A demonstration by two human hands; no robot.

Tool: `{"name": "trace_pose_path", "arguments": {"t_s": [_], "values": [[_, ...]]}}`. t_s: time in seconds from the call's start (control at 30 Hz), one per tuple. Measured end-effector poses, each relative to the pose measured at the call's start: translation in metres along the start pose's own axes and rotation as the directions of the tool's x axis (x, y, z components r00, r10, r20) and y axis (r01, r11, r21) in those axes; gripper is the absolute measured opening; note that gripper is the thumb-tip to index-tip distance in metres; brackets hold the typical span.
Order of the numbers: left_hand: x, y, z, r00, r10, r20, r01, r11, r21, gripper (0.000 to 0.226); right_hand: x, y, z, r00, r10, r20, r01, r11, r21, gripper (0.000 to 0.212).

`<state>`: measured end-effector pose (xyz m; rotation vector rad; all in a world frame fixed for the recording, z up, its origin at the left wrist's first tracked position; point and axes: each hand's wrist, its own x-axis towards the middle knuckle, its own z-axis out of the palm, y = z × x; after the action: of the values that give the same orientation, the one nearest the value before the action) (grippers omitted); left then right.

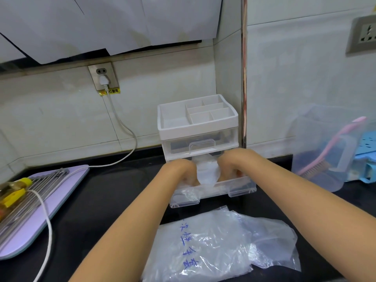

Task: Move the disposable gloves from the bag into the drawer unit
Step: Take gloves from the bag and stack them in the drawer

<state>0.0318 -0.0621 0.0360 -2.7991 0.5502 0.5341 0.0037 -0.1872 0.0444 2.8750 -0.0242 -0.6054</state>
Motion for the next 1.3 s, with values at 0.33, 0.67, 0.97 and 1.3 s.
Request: {"name": "trace_pose_path", "arguments": {"t_s": [0.33,0.67,0.97,1.3], "values": [[0.010,-0.008,0.005,1.000,0.005,-0.030,-0.008,0.997,-0.081,0.051,-0.013,0.002,-0.009,1.000,0.009,-0.018,-0.006,0.987,0.159,0.059],[-0.059,-0.003,0.006,0.882,-0.029,-0.471,-0.225,0.852,-0.473,0.060,-0.078,0.050,0.017,0.845,0.015,-0.534,0.366,0.712,0.600,0.029],[-0.102,0.045,0.078,0.808,0.241,-0.537,-0.529,0.698,-0.483,0.035,-0.106,0.075,0.111,0.980,-0.006,-0.200,0.118,0.823,0.555,0.035],[-0.065,0.092,0.137,0.821,0.219,-0.527,-0.518,0.671,-0.530,0.043,-0.090,0.066,0.170,0.910,0.006,-0.414,0.266,0.757,0.596,0.020]]}}
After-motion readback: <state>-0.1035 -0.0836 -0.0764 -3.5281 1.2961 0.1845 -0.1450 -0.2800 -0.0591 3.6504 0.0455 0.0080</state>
